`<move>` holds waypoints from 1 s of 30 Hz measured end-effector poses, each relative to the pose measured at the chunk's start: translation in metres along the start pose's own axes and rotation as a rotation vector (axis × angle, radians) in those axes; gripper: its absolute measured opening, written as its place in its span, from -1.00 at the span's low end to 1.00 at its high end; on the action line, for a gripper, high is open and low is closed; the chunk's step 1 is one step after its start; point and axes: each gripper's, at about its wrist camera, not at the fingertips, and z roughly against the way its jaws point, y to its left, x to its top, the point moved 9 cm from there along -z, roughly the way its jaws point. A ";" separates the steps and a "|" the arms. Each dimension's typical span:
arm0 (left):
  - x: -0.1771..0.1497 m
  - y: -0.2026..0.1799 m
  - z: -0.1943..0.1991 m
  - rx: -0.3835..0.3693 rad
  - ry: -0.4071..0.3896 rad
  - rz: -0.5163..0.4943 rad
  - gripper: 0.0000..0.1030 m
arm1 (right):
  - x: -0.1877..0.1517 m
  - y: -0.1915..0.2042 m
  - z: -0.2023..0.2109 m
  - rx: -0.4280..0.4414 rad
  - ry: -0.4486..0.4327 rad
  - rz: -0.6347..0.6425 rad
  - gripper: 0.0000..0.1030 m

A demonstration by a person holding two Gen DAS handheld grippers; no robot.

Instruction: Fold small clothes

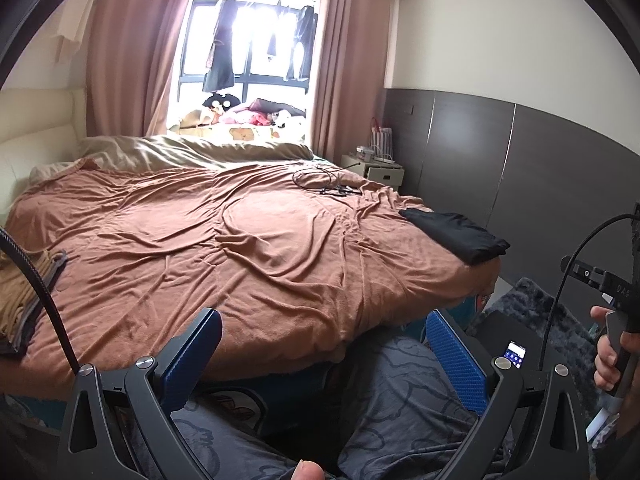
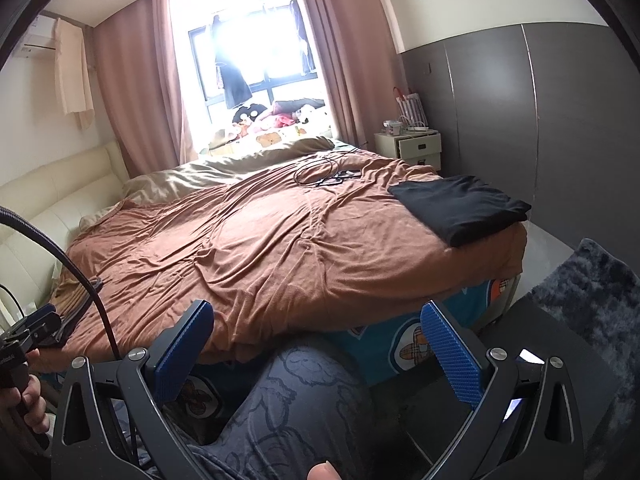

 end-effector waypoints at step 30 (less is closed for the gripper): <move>0.006 -0.007 0.019 0.012 -0.011 -0.020 0.99 | -0.001 0.020 0.007 0.000 -0.008 0.015 1.00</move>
